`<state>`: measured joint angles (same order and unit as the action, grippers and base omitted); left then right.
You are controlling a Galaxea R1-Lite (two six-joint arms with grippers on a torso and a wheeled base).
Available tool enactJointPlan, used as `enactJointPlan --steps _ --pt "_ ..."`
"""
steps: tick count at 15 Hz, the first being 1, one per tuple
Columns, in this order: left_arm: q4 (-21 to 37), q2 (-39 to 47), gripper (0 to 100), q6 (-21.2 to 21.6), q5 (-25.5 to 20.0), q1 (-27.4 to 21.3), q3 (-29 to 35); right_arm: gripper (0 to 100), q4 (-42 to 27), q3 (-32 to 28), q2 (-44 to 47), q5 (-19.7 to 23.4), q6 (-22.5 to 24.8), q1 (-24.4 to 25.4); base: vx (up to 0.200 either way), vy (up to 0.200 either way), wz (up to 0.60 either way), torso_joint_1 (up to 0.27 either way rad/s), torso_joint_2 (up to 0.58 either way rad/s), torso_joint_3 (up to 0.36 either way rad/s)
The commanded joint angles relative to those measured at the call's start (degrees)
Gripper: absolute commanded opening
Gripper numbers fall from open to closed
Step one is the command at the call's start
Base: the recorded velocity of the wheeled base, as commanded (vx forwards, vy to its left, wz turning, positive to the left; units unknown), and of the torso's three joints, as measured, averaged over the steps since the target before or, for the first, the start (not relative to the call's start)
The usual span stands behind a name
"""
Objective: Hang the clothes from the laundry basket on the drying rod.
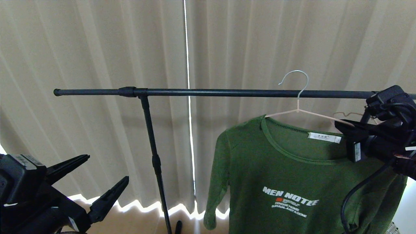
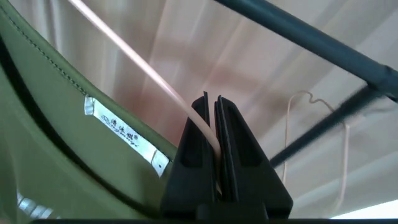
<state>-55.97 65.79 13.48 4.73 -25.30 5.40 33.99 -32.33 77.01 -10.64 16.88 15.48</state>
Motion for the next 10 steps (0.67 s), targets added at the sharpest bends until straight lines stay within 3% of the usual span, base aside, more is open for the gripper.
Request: enactJointPlan --steps 1,6,10 --pt "-0.02 -0.4 100 -0.04 0.02 -0.02 -0.13 0 -0.06 0.07 0.07 0.01 -0.01 -0.01 0.0 0.0 0.0 0.0 0.0 0.0" --pt "-0.02 -0.75 100 -0.04 0.02 -0.02 -0.04 0 0.29 -2.91 4.99 -0.08 -0.54 -1.51 0.0 0.0 0.0 0.0 0.0 0.0" --pt "0.07 -1.37 100 -0.04 0.02 -0.02 -0.13 0 0.47 -8.63 12.9 -3.24 -0.54 -4.67 0.0 0.0 0.0 0.0 0.0 0.0"
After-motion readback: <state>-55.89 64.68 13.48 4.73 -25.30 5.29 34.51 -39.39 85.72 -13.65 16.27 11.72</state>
